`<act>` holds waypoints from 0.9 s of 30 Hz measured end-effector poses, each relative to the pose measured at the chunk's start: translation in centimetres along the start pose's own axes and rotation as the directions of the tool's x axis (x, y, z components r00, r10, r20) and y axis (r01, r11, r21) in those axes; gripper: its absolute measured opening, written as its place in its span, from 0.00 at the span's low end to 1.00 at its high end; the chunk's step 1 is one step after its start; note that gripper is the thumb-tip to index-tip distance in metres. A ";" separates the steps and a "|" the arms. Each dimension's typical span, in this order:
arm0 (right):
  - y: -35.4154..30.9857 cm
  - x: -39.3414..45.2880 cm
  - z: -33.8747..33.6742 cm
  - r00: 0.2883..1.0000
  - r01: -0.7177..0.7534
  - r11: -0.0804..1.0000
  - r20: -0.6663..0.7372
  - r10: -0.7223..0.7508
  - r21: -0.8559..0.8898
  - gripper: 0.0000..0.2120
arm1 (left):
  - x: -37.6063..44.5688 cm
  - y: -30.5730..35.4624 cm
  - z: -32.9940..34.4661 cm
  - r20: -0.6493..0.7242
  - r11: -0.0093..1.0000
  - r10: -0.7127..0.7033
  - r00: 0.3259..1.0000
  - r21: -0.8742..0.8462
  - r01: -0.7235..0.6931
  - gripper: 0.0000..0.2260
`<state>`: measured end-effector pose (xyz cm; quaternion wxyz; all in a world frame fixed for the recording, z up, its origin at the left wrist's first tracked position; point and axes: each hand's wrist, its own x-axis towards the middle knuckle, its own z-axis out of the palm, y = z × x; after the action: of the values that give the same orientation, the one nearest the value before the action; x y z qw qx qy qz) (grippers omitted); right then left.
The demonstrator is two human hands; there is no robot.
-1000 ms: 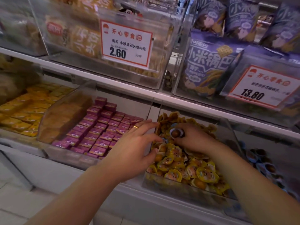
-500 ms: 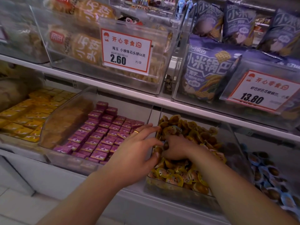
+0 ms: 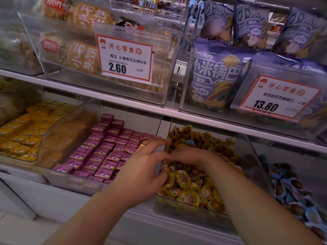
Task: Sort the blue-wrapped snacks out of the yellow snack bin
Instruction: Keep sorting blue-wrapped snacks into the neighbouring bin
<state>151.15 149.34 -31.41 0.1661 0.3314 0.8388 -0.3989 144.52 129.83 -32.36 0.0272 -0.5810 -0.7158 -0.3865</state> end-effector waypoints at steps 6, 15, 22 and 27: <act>0.9 -2.5 -1.8 0.983 0.159 0.793 -0.019 -0.183 0.589 0.06 | 0.1 0.7 -0.1 -0.026 1.000 -0.022 0.999 0.015 0.022 0.13; 5.1 -9.2 -2.2 0.854 0.376 0.812 -0.507 -0.116 0.446 0.06 | 0.4 7.1 3.8 -0.153 0.985 -0.049 0.987 -0.172 0.022 0.15; 7.1 -9.6 1.1 0.729 0.410 0.873 -0.671 -0.138 0.266 0.10 | 1.9 6.9 7.9 0.070 0.964 -0.156 0.985 -0.205 0.168 0.28; 6.9 -9.1 1.5 0.778 0.410 0.798 -0.626 -0.054 0.441 0.08 | 2.6 6.5 8.2 0.123 0.961 -0.136 0.983 -0.226 0.161 0.32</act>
<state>162.55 147.48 -31.27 -0.2562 0.3596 0.7306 -0.5208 152.60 136.85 -33.42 -0.1089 -0.5446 -0.7070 -0.4378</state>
